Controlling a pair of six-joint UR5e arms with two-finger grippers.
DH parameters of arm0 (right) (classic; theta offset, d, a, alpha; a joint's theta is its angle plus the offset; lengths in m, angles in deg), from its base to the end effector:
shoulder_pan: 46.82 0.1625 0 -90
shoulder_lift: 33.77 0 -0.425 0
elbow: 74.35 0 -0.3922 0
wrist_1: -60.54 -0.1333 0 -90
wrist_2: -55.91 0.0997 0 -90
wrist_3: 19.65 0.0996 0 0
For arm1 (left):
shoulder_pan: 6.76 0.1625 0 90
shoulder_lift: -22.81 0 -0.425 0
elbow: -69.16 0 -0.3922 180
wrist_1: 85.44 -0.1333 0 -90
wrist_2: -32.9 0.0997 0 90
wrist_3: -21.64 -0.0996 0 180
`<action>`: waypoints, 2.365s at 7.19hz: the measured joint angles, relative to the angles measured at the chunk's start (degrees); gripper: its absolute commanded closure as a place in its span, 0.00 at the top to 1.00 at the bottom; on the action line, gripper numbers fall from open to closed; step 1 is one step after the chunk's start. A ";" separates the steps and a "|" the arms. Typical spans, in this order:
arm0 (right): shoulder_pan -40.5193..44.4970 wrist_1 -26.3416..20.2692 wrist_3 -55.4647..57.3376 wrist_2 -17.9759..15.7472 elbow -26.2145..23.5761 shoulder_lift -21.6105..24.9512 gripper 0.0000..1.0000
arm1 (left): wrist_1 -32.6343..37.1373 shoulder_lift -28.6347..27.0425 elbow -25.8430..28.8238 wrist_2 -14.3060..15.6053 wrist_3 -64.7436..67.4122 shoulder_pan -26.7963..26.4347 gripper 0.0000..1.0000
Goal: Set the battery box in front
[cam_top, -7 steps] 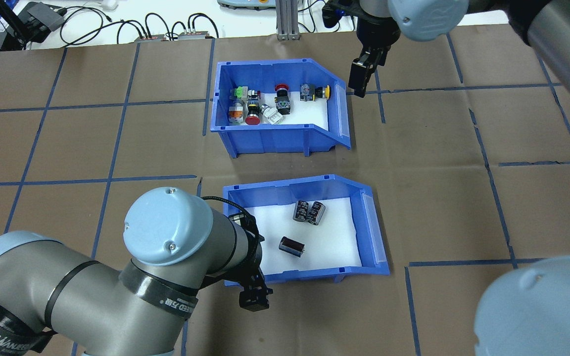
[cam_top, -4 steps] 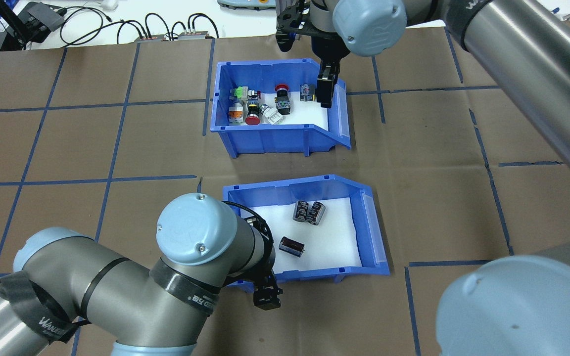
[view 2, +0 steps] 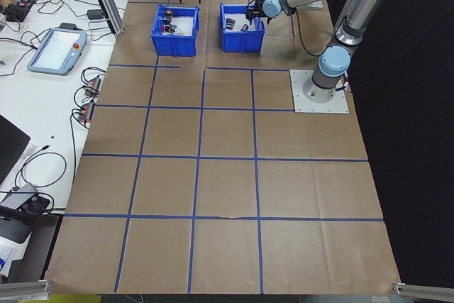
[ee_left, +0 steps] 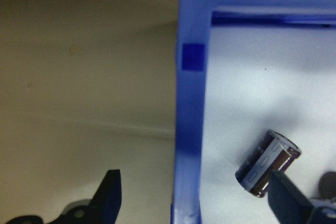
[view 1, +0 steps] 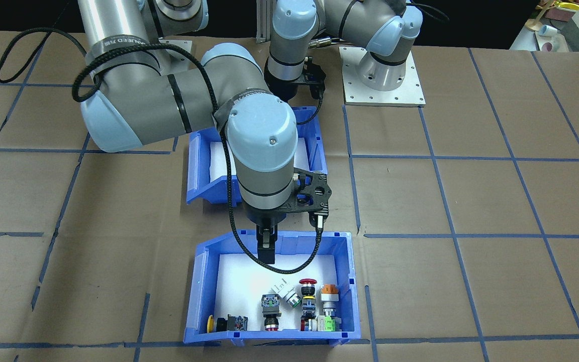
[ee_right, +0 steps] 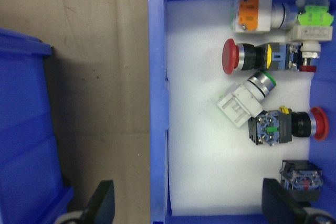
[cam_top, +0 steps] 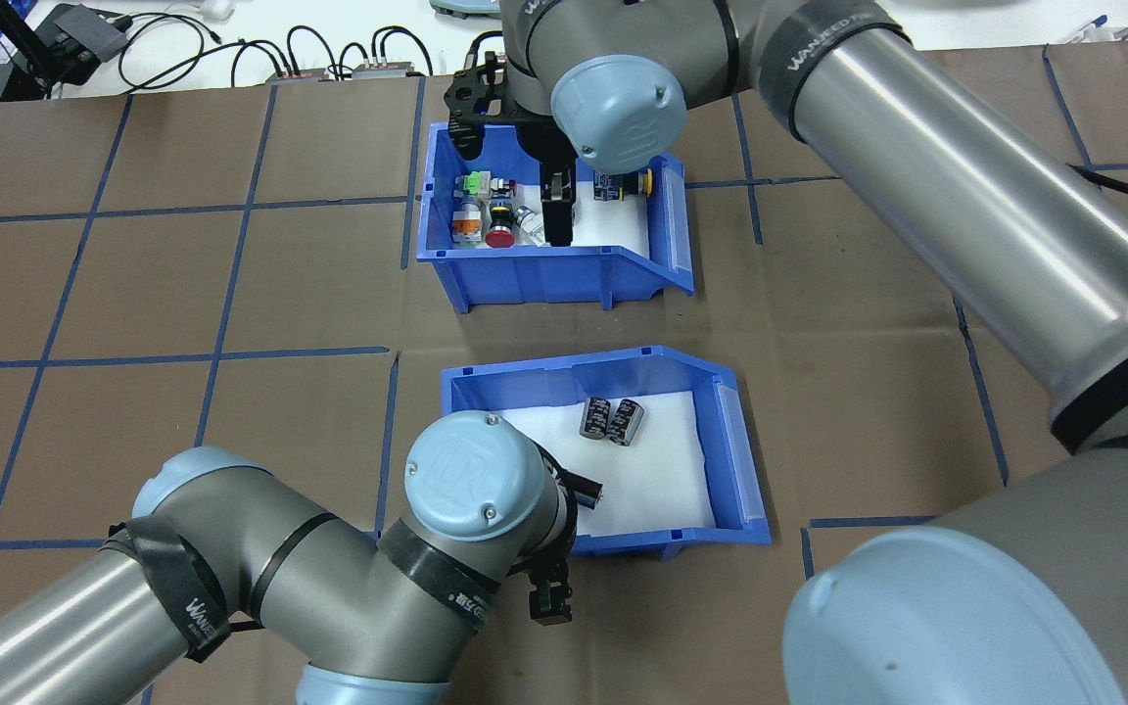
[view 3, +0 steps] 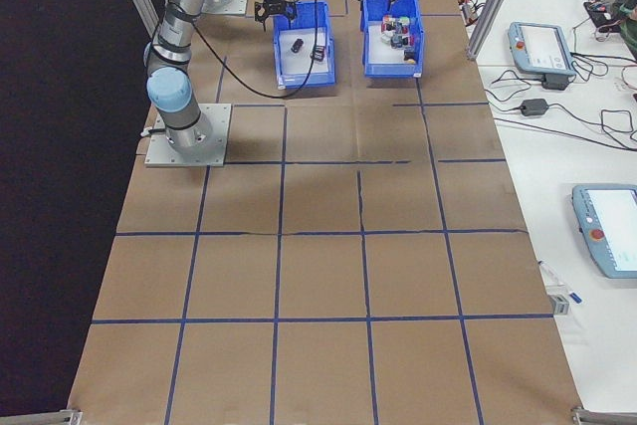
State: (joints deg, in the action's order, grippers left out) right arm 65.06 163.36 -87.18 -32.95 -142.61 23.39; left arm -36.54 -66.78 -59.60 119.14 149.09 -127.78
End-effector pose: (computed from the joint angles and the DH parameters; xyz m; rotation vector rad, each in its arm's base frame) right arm 0.3931 -0.6158 0.3475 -2.2053 2.2274 -0.0555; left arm -0.3305 -0.2784 0.2497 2.2957 -2.0548 -0.0855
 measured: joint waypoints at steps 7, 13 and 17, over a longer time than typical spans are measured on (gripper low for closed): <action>3.11 5.62 1.20 -0.61 -2.26 -6.38 0.36 | -4.46 0.92 0.41 0.23 -0.81 -0.17 0.00; 1.90 5.65 1.79 -1.93 -1.61 -3.04 0.03 | 0.41 5.99 0.22 0.46 -4.63 0.85 0.00; -8.82 3.41 -5.65 -5.12 -2.76 2.26 0.02 | 7.37 12.32 -1.09 0.64 -14.53 7.19 0.00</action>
State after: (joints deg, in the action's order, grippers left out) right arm 56.24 166.77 -92.83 -38.07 -145.37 25.65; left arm -29.17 -54.46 -60.69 119.79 134.56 -120.59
